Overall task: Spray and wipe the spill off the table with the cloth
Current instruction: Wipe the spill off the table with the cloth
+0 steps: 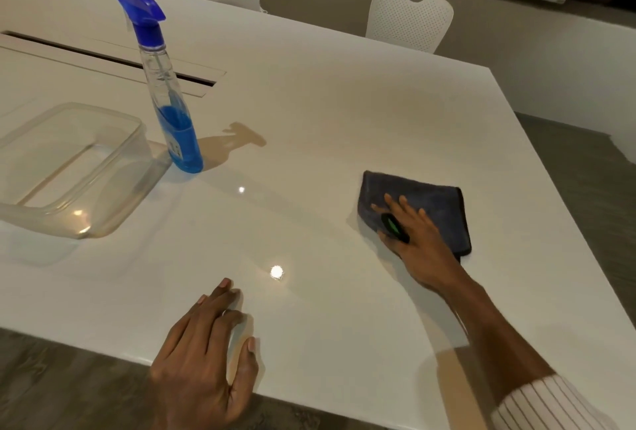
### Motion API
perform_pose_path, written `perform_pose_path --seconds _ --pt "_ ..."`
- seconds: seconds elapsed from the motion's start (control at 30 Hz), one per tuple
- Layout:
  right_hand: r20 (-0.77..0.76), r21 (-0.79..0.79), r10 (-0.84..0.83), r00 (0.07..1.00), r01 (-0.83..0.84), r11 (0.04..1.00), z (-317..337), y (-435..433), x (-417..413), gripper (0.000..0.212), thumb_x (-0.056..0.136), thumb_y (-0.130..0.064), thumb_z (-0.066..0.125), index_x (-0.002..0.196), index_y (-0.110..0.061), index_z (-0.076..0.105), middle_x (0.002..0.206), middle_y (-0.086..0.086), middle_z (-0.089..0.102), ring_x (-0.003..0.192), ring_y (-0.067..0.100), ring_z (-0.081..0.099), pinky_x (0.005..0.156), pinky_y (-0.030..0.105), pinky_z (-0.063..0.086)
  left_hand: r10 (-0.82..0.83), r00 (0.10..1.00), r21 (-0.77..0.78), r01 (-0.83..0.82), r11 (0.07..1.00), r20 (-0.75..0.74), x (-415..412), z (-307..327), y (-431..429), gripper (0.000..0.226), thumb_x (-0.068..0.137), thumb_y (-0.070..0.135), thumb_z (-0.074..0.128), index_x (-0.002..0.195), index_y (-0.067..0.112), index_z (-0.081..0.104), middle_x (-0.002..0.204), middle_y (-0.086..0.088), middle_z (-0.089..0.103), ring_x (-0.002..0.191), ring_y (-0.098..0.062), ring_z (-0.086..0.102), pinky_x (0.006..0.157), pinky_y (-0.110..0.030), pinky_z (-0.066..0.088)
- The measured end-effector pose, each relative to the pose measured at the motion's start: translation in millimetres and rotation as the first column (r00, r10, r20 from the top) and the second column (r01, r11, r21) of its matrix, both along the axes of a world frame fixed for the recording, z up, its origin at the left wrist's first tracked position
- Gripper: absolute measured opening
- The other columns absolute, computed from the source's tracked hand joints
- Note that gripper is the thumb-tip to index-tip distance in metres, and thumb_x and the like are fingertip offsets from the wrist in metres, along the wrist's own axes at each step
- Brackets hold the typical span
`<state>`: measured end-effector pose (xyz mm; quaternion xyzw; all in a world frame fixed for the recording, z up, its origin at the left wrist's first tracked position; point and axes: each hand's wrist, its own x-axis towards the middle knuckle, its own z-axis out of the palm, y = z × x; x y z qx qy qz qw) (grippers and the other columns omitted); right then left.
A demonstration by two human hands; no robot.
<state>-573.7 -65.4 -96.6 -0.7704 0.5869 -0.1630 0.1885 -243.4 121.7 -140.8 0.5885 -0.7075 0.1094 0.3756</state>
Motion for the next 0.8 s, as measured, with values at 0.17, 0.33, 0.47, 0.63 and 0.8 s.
perform_pose_path --seconds 0.17,0.33,0.47,0.63,0.8 --pt "-0.070 0.010 -0.087 0.994 0.088 0.996 -5 -63 34 0.058 0.106 -0.046 0.044 0.160 -0.036 0.026 0.171 -0.009 0.017 0.160 0.014 0.006 0.129 0.043 0.001 0.011 1.000 0.003 -0.011 1.000 -0.009 -1 0 -1 0.042 0.100 0.037 0.051 0.096 0.008 0.080 0.132 -0.011 0.078 0.124 -0.029 0.075 0.099 -0.048 0.058" --pt "-0.116 -0.010 0.012 0.993 -0.013 1.000 -2 -66 79 0.057 0.105 -0.046 0.044 0.159 -0.035 0.028 0.172 -0.006 0.018 0.160 0.019 0.007 0.129 0.046 0.002 0.013 1.000 0.014 -0.013 1.000 -0.006 -1 0 -1 0.050 0.104 0.042 0.046 0.096 0.007 0.081 0.130 -0.012 0.079 0.121 -0.031 0.076 0.099 -0.048 0.058" --pt "-0.057 -0.047 0.174 0.983 -0.177 0.983 1 -32 119 0.054 0.101 -0.047 0.048 0.154 -0.037 0.040 0.170 -0.003 0.025 0.159 0.023 0.013 0.128 0.051 0.007 0.014 1.000 0.030 -0.014 0.999 0.003 -2 3 -1 0.047 0.102 0.040 0.049 0.096 0.006 0.081 0.131 -0.014 0.078 0.118 -0.033 0.077 0.099 -0.047 0.057" --pt "-0.088 -0.093 0.383 0.919 -0.391 0.916 -1 17 164 0.056 0.100 -0.043 0.052 0.154 -0.040 0.037 0.171 -0.005 0.022 0.160 0.020 0.009 0.128 0.046 0.001 -0.009 0.999 0.079 0.006 0.997 0.036 -1 6 1 0.038 0.096 0.035 0.056 0.098 0.005 0.080 0.137 -0.013 0.075 0.122 -0.031 0.075 0.103 -0.049 0.057" --pt "-0.096 -0.134 0.404 0.910 -0.414 0.900 -9 14 176 0.058 0.099 -0.034 0.055 0.154 -0.040 0.037 0.170 -0.006 0.024 0.159 0.018 0.010 0.129 0.047 0.003 -0.009 0.999 0.081 0.006 0.997 0.038 0 5 0 0.042 0.098 0.037 0.053 0.098 0.005 0.079 0.136 -0.014 0.076 0.119 -0.029 0.075 0.116 -0.029 0.042"
